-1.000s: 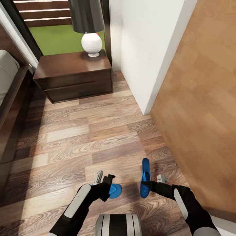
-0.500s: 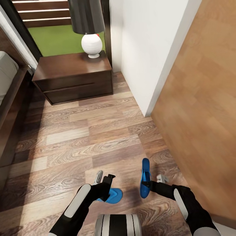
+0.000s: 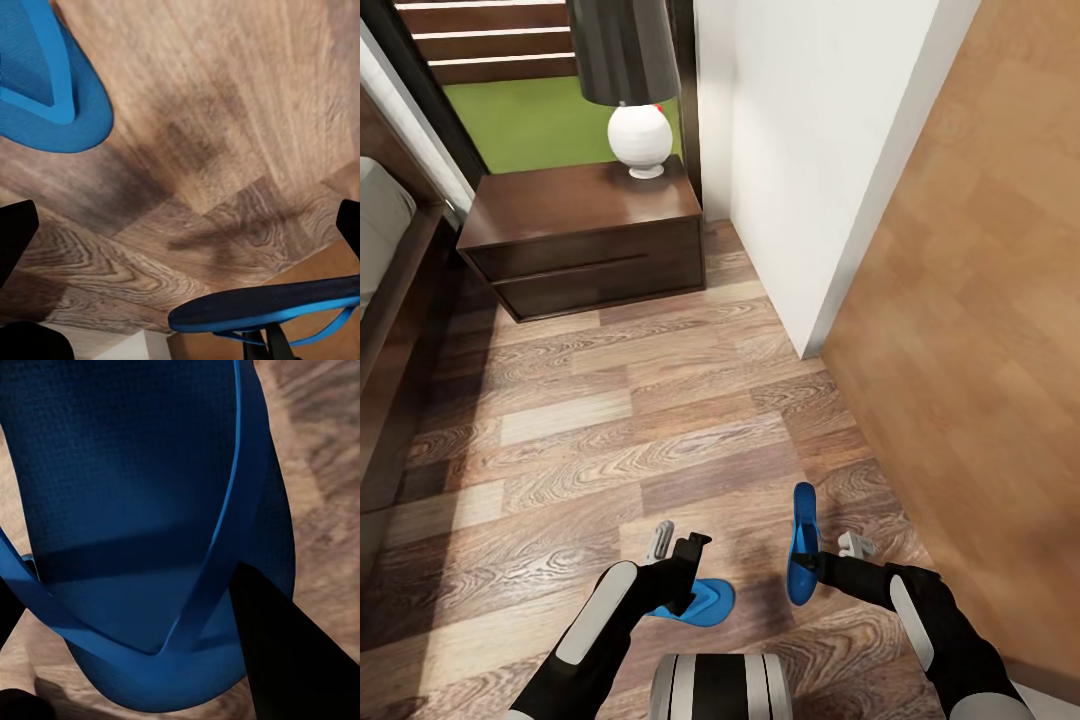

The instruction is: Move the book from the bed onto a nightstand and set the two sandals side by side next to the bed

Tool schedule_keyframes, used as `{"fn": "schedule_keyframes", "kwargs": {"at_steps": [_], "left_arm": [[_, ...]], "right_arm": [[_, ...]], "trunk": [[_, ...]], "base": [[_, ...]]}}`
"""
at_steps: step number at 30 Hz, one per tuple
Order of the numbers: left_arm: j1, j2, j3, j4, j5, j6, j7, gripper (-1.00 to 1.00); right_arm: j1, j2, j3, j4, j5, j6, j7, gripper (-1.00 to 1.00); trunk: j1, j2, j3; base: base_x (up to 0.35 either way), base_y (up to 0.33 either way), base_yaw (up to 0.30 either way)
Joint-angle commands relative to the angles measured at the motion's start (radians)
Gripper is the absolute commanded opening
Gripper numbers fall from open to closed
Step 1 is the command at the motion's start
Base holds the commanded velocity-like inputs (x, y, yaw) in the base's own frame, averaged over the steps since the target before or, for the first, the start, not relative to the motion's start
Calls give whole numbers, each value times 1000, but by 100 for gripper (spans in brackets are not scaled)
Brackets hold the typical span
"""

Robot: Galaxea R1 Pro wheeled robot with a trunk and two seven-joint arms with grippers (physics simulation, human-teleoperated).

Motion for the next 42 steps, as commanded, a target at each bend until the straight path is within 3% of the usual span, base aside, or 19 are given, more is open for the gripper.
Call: {"fn": "schedule_keyframes", "kwargs": {"at_steps": [1, 13, 20, 31, 36, 42], "left_arm": [[0, 0, 1, -2, 3, 2, 5, 100], [-1, 1, 18, -2, 2, -4, 4, 100], [-12, 1, 28, 7, 0, -161, 3, 100], [-41, -2, 28, 91, 0, -262, 10, 100], [-41, -3, 27, 94, 0, -272, 75, 100], [-41, -5, 27, 93, 0, -273, 86, 100]], "right_arm": [[0, 0, -2, -1, -5, 7, 1, -100], [0, 1, -2, -1, -5, 7, 1, -100], [0, 2, -2, 0, -5, 7, 1, -100], [0, 0, -2, -1, -5, 7, 1, -100], [0, 0, -2, -1, -5, 7, 1, -100], [0, 0, -2, -1, -5, 7, 1, -100]], "trunk": [[0, 0, -1], [1, -1, -8], [1, -1, -8], [1, -1, -8], [1, -1, -8], [1, -1, -8]], "base": [[0, 0, 0], [0, 0, 0], [0, 0, 0], [0, 0, 0], [0, 0, 0], [0, 0, 0]]}}
